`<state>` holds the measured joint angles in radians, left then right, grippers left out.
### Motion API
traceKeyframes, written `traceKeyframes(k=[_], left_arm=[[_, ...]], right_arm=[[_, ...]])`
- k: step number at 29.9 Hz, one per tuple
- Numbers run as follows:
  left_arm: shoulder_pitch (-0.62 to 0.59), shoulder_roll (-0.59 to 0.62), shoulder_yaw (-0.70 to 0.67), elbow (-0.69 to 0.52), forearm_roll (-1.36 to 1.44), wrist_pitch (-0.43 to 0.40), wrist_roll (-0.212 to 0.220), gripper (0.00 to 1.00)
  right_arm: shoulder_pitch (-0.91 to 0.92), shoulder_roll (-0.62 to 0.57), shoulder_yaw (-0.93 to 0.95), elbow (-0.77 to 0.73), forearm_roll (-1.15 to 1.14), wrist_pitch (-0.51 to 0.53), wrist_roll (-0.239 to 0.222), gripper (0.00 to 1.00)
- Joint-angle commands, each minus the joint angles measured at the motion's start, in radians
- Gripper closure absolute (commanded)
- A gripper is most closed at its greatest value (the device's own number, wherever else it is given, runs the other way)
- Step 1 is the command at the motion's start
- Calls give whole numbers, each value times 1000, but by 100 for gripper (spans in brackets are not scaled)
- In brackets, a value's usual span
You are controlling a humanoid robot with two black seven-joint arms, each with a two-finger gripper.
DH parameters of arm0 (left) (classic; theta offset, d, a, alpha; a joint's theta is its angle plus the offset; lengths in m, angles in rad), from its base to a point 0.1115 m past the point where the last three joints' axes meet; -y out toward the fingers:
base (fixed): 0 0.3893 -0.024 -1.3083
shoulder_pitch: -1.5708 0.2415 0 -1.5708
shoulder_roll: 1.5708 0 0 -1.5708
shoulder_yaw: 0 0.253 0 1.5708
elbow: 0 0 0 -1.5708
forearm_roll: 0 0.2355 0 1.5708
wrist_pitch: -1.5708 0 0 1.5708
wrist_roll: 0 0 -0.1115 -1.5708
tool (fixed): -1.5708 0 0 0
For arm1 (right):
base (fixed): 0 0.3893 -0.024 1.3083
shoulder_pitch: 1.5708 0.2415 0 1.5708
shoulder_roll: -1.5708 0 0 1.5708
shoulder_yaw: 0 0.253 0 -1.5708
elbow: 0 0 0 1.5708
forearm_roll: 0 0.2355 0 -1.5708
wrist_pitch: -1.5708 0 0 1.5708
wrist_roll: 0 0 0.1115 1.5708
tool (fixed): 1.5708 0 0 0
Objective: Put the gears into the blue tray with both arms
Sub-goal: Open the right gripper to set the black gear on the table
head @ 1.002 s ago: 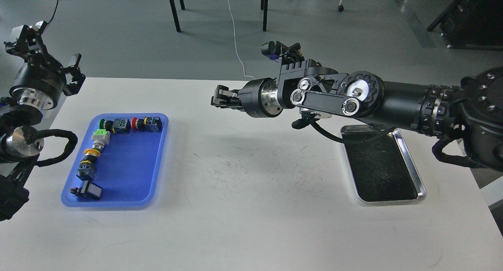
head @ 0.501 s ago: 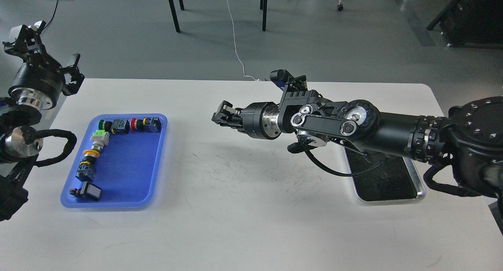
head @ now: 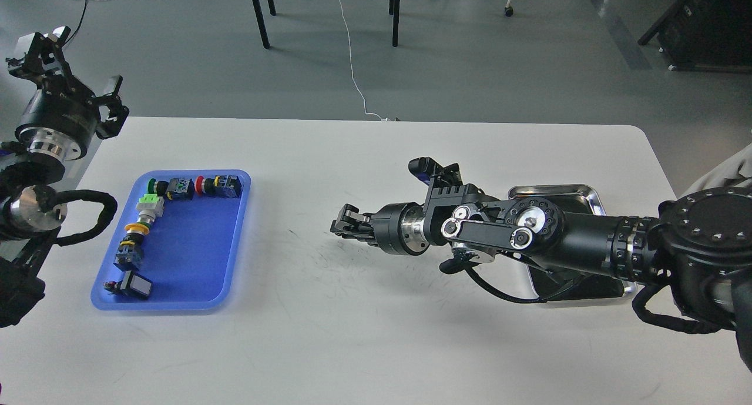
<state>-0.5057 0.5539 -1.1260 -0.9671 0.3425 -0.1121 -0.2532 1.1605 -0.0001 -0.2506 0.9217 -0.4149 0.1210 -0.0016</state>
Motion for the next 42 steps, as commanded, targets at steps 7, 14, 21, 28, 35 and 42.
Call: traceKeyframes(k=[7, 14, 21, 28, 35, 42], left_arm=[[1, 1, 3, 1, 1, 0, 0, 2], [1, 1, 5, 1, 1, 0, 0, 2], [1, 1, 6, 1, 3, 0, 0, 2], [1, 6, 6, 2, 3, 2, 0, 2], [3, 40, 6, 2, 3, 2, 2, 2], [13, 89, 9, -25, 7, 26, 6, 2]], right_arm=[[-30, 0, -1, 2, -2, 0, 0, 81], [-32, 0, -1, 0, -1, -1, -4, 63], [-32, 0, 1, -4, 1, -3, -6, 29], [-30, 0, 52, -17, 2, -8, 2, 17], [-25, 0, 342, -113, 2, 8, -6, 6], [-70, 0, 643, -127, 18, 9, -1, 4]])
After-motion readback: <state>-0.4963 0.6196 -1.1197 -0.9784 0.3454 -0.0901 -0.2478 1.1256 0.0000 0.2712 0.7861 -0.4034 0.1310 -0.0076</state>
